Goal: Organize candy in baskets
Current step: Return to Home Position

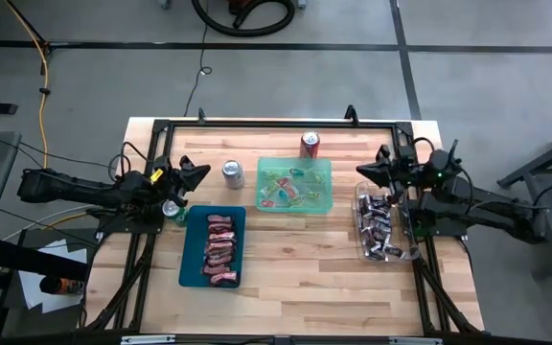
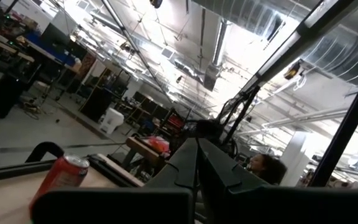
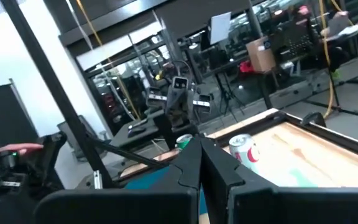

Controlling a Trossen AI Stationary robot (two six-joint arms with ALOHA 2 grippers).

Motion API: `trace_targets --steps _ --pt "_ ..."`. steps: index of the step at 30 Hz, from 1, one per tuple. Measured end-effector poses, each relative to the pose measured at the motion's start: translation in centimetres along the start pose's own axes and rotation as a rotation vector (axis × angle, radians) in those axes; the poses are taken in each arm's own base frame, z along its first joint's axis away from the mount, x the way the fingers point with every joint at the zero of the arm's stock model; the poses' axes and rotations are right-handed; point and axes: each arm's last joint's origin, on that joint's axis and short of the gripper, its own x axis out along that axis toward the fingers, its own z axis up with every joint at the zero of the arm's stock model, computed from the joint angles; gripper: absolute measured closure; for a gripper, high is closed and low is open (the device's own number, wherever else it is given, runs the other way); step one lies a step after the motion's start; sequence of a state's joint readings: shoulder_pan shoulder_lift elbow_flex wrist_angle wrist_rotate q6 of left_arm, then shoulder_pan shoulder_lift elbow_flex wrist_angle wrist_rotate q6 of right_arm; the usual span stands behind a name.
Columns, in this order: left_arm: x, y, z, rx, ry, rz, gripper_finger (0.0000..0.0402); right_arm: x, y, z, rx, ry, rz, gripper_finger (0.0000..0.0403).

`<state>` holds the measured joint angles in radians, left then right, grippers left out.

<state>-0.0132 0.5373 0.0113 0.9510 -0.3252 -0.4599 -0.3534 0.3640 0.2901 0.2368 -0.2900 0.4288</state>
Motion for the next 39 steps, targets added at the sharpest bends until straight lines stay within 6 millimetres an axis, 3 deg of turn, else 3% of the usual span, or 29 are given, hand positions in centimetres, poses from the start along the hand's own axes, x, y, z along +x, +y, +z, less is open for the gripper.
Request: trace_targets --steps 11,22,31,39 --pt "-0.1 0.4 -0.8 0.029 0.079 0.039 0.0401 -0.1 1.2 -3.4 -0.019 0.032 0.073 0.0403" --pt "-0.5 1.3 -2.3 0.092 0.247 0.121 0.0401 -2.3 0.0 -7.1 -0.026 -0.006 0.103 0.0403" --pt "-1.4 2.0 -3.0 0.137 0.366 0.18 0.0401 -2.9 -0.7 -8.7 -0.086 0.155 0.028 0.0403" --pt "-2.7 3.0 -4.1 0.203 0.541 0.267 0.0401 -2.8 -0.7 -8.8 -0.089 0.164 0.022 0.0403"
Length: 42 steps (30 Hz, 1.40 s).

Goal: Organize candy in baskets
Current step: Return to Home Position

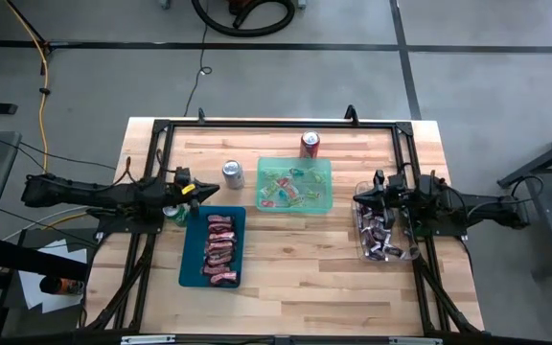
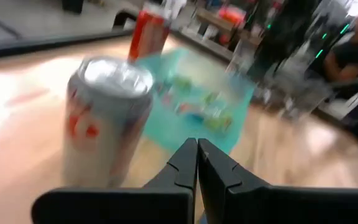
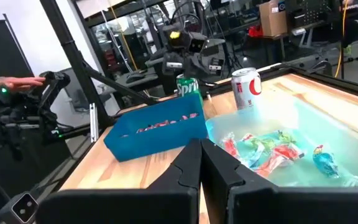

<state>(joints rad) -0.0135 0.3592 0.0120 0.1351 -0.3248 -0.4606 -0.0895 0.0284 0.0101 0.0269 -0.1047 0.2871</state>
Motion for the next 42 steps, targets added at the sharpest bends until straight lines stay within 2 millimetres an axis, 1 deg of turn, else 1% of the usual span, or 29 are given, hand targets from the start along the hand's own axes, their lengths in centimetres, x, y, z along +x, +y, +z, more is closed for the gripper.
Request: trace_targets --steps 2,7,15,23,42 --pt "-0.1 0.3 -0.5 0.021 0.054 0.026 0.0401 0.0 0.0 0.0 0.0 0.001 0.0 0.0403" --pt "-0.4 0.1 -0.2 0.007 0.03 -0.019 0.0401 0.0 0.0 0.0 0.0 0.002 -0.001 0.0403" --pt "-1.3 -0.1 0.9 -0.035 -0.086 -0.082 0.0401 -0.2 0.1 0.3 -0.004 -0.032 0.011 0.0403" --pt "-2.5 -0.2 2.1 -0.085 -0.225 -0.149 0.0401 -0.2 0.1 0.2 -0.003 -0.028 0.011 0.0402" --pt "-2.4 -0.2 1.9 -0.08 -0.21 -0.164 0.0401 -0.1 0.0 0.1 -0.001 -0.012 0.006 0.0402"
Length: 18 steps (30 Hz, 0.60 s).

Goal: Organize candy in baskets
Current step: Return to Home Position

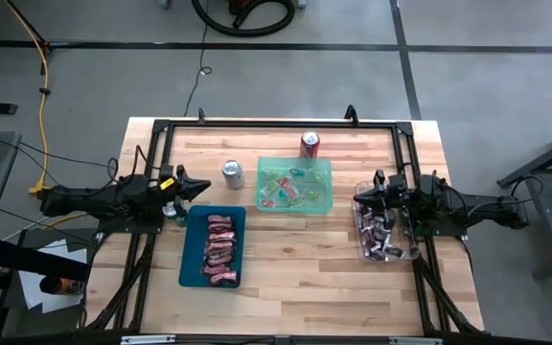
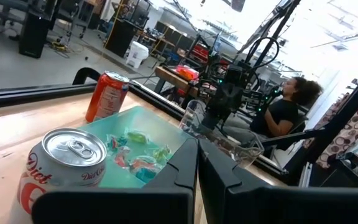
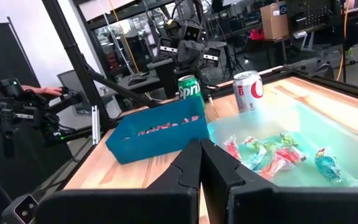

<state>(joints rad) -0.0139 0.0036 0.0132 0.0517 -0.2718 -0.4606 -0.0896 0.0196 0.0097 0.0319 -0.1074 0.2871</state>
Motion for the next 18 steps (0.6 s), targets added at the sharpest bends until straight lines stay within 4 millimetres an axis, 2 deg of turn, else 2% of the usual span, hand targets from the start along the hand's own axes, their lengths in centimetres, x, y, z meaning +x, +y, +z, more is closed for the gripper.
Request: trace_targets --steps 18 --pt "-0.3 -1.0 -0.5 -0.003 0.054 -0.109 0.0401 0.0 0.0 0.0 0.0 0.001 0.0 0.0402"
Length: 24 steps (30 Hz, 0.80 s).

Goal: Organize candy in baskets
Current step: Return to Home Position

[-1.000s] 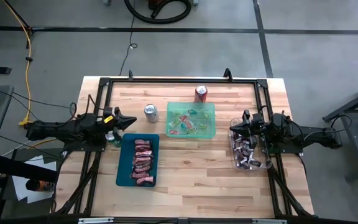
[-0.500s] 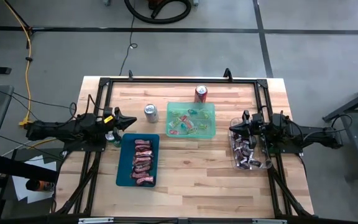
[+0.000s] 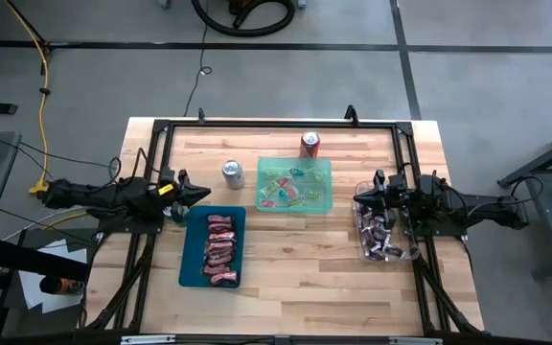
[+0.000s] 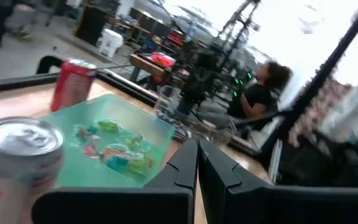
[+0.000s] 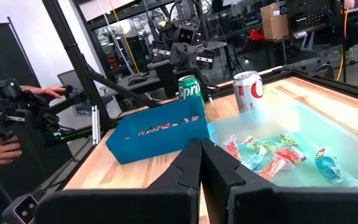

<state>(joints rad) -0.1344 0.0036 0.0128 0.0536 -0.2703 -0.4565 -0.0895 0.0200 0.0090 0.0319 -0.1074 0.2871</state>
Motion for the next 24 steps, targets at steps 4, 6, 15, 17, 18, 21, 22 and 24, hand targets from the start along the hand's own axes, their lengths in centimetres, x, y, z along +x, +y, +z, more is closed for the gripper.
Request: trace_targets --steps 4,6,15,17,18,21,22,24 --pt "-0.1 -0.6 -0.3 0.127 0.037 -0.079 0.0401 0.0 0.0 0.0 0.0 0.0 0.0 0.0402" --pt "-0.2 -0.8 -0.4 0.188 0.047 -0.107 0.0401 0.0 0.0 0.0 0.0 0.0 0.0 0.0402" --pt "0.0 -0.2 -0.3 0.415 0.042 -0.093 0.0401 0.0 0.0 0.0 0.0 0.0 0.0 0.0402" --pt "0.1 0.1 -0.2 0.439 0.04 -0.069 0.0401 0.0 0.0 0.0 0.0 0.0 0.0 0.0402" --pt "0.1 0.3 -0.1 0.449 0.039 -0.06 0.0401 0.0 0.0 0.0 0.0 0.0 0.0 0.0402" --pt "0.2 0.7 0.0 0.479 0.043 -0.047 0.0401 0.0 0.0 0.0 0.0 0.0 0.0 0.0402" --pt "0.2 0.8 0.0 0.477 0.044 -0.046 0.0401 0.0 0.0 0.0 0.0 0.0 0.0 0.0402" --pt "0.2 0.9 0.1 0.441 0.043 -0.039 0.0401 0.0 0.0 0.0 0.0 0.0 0.0 0.0402"
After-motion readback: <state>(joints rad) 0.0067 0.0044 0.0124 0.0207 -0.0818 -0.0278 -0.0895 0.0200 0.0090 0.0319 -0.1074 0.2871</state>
